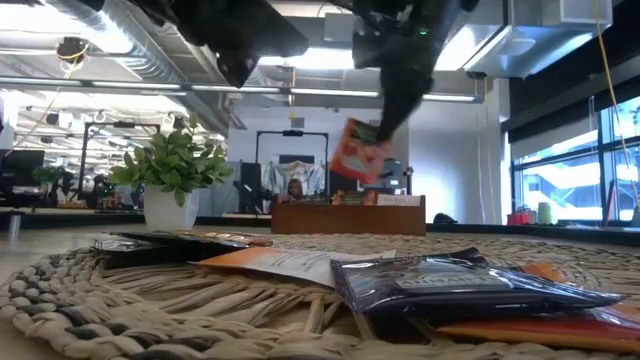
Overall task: Pick & Place Tea
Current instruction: Put the orange tea bag into the middle section of the wooden organizer
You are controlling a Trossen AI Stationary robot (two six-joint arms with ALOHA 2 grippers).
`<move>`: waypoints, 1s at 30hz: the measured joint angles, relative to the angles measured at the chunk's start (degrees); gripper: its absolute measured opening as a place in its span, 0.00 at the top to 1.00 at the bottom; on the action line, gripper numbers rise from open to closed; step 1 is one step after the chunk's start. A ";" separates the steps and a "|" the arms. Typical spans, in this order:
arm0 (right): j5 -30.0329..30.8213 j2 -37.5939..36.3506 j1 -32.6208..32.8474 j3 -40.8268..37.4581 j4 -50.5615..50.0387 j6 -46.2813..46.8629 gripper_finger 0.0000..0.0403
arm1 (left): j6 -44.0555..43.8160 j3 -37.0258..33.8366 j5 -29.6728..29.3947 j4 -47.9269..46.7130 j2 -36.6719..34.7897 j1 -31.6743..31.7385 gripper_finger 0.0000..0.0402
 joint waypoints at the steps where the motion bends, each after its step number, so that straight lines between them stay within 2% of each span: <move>1: 0.01 -0.02 -1.66 0.47 0.30 -1.87 0.98 | 0.00 0.02 -0.57 -0.55 -0.05 0.06 0.98; 6: 0.06 0.07 -9.49 1.27 0.63 -5.95 0.98 | 0.02 0.08 -2.03 -4.22 0.18 0.33 0.99; 11: -0.01 0.58 -13.79 0.90 0.90 -7.17 0.98 | 0.00 0.07 -2.07 -8.25 0.31 0.54 0.99; 19: -1.25 3.07 -14.56 1.57 4.37 -9.41 0.98 | 0.02 0.07 -4.81 -9.81 0.31 0.56 0.97; 25: -1.59 7.70 -14.56 8.15 -1.32 -10.58 0.98 | 0.02 0.07 -5.02 -9.77 0.31 0.65 0.98; 30: -2.26 11.19 -14.85 10.50 -4.25 -11.78 0.98 | 0.02 0.07 -6.13 -9.73 0.31 0.66 0.98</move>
